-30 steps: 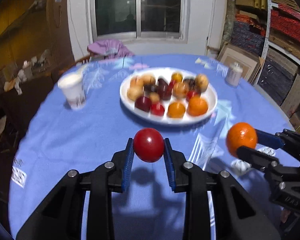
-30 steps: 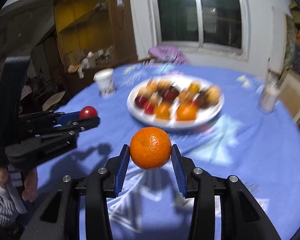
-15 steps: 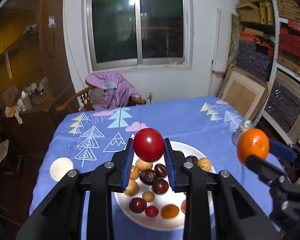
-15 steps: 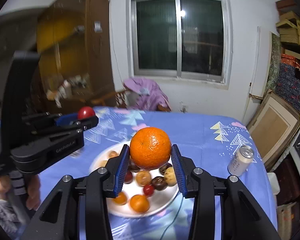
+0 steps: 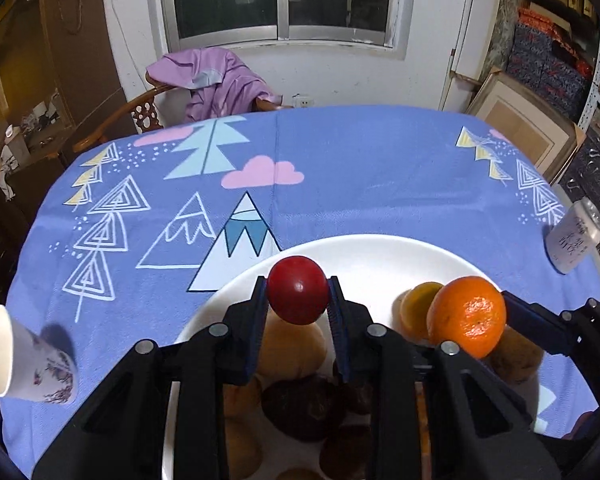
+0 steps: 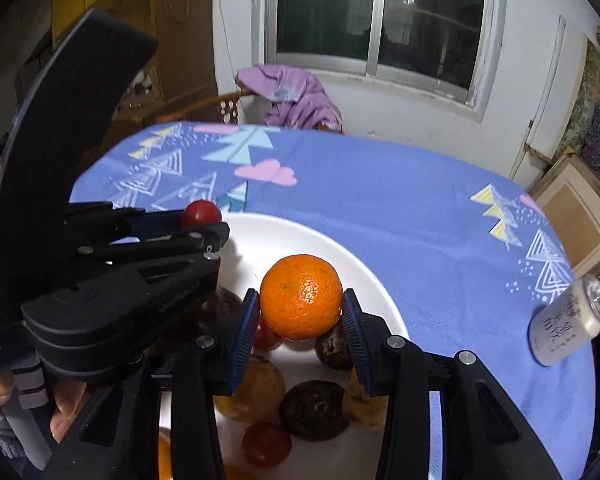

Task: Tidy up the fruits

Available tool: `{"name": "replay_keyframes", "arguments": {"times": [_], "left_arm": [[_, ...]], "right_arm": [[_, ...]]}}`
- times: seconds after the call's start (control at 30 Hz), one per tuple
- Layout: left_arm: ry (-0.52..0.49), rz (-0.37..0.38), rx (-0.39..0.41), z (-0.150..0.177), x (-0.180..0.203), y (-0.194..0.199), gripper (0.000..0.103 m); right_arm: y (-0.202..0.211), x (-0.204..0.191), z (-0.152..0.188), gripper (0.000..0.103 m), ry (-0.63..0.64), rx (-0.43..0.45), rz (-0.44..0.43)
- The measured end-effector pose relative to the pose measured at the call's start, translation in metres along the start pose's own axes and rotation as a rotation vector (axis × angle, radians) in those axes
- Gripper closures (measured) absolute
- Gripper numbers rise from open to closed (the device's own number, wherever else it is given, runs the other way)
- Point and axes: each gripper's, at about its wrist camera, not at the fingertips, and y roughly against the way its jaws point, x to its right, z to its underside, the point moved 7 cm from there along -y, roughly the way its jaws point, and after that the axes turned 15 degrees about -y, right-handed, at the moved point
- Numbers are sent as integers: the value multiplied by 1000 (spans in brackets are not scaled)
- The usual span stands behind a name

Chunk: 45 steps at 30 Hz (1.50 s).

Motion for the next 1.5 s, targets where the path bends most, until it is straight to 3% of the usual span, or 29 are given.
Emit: {"name": "replay_keyframes", "arguments": {"times": [0.33, 0.57, 0.77, 1.17, 1.43, 1.5], "left_arm": [[-15, 21, -45, -4, 10, -21, 73], [10, 14, -55, -1, 3, -18, 62], [20, 14, -37, 2, -4, -9, 54], [30, -44, 45, 22, -3, 51, 42], [73, -117, 100, 76, -10, 121, 34], [81, -125, 110, 93, -9, 137, 34]], "right_arm": [[-5, -1, 3, 58, 46, 26, 10], [2, -1, 6, 58, 56, 54, -7], [12, -1, 8, 56, 28, 35, -79], [60, 2, 23, 56, 0, 77, -80], [116, 0, 54, 47, -102, 98, -145], [129, -4, 64, 40, -111, 103, -155]]}}
